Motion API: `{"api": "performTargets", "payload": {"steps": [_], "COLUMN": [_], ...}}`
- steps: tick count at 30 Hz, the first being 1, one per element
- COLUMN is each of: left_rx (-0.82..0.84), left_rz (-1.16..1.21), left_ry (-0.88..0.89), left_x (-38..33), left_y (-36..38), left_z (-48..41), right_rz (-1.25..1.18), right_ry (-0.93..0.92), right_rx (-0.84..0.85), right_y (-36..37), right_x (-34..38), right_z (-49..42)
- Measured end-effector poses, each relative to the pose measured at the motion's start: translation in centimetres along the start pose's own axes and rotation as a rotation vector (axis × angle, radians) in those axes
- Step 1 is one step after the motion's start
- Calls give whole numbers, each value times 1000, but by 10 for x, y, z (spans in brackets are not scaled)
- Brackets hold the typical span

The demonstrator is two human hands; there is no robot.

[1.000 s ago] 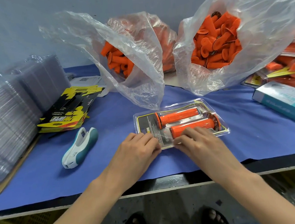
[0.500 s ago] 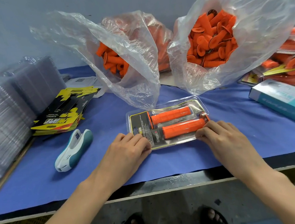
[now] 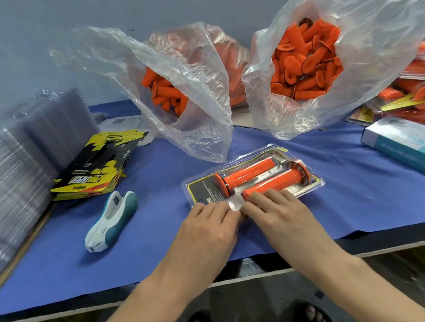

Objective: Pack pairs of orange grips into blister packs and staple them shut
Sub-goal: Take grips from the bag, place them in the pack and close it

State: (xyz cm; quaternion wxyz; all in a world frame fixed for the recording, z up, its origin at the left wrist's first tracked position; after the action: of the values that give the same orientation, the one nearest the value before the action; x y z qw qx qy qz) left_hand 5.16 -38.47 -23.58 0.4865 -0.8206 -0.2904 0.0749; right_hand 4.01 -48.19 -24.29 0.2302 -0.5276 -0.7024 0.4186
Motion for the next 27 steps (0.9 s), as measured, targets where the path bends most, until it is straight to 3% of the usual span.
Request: {"api": "performTargets", "payload": {"steps": [7, 15, 21, 27], "left_rx": [17, -34, -24, -17], "left_rz": [97, 94, 85, 88], "left_ry": [104, 128, 109, 109], "left_x": [25, 1, 13, 24], "left_y": [-15, -28, -23, -23], "left_z": [7, -1, 5, 8], "right_rz": [-137, -106, -122, -166], "right_ry": [66, -79, -116, -24], "right_rx": [44, -122, -5, 20], "right_y": [-8, -25, -21, -27], "right_x": [-26, 11, -2, -39], "right_z": [-1, -2, 13, 21]}}
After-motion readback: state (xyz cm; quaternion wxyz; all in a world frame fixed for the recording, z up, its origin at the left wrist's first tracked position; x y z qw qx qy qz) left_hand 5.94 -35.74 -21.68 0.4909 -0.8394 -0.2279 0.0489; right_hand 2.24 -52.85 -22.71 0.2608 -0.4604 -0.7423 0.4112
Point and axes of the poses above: each hand's wrist, its own z-axis away from the middle knuckle, its own y-axis out of the palm, x = y × z, the point moved 8 cm from there along -z, towards the middle knuckle, and after that the axes turned 1 degree about y, right-handed, at the moved point
